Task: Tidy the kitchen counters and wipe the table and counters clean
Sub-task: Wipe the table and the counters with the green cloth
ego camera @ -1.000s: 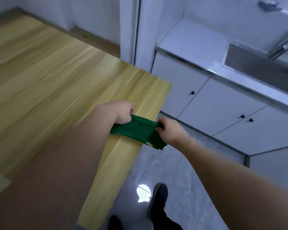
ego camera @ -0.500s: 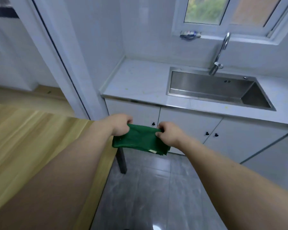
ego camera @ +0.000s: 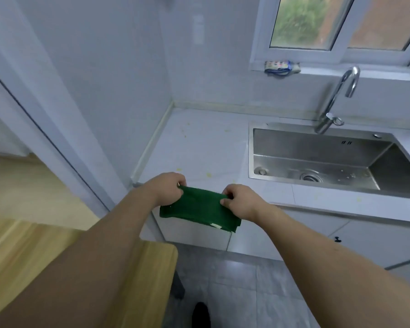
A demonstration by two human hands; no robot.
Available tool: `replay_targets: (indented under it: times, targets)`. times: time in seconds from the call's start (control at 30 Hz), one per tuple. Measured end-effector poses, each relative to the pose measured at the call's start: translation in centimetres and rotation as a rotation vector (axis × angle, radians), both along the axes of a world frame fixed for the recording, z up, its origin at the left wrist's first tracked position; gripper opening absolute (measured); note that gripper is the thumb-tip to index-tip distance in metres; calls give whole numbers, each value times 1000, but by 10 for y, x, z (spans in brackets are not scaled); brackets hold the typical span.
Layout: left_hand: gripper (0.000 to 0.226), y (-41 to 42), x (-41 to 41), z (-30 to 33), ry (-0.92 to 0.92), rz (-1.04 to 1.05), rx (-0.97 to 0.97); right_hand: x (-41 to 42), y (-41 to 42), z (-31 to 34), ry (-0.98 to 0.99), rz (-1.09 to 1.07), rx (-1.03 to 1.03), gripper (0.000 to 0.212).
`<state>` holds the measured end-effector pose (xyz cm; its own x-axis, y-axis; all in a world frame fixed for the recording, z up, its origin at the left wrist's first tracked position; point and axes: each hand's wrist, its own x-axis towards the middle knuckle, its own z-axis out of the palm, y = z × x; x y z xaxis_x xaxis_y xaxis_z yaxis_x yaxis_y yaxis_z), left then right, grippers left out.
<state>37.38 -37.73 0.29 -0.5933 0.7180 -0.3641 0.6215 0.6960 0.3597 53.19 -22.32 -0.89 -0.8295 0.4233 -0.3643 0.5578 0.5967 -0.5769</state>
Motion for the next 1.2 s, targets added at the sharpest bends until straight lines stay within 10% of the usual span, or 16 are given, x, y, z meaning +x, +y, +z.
replay_targets:
  times: [0.67,0.97,1.2]
  targets:
    - [33,152,-243,20,238,-170,-417,-264,110,-40,-185,177,-247,32]
    - [35,217,-356,-21,329,-477,-710,-377,103,-104,-304,-140,-665,31]
    - [32,250,-407,-103,355,-658,-689,-432,120,-157,-413,-19,-487,26]
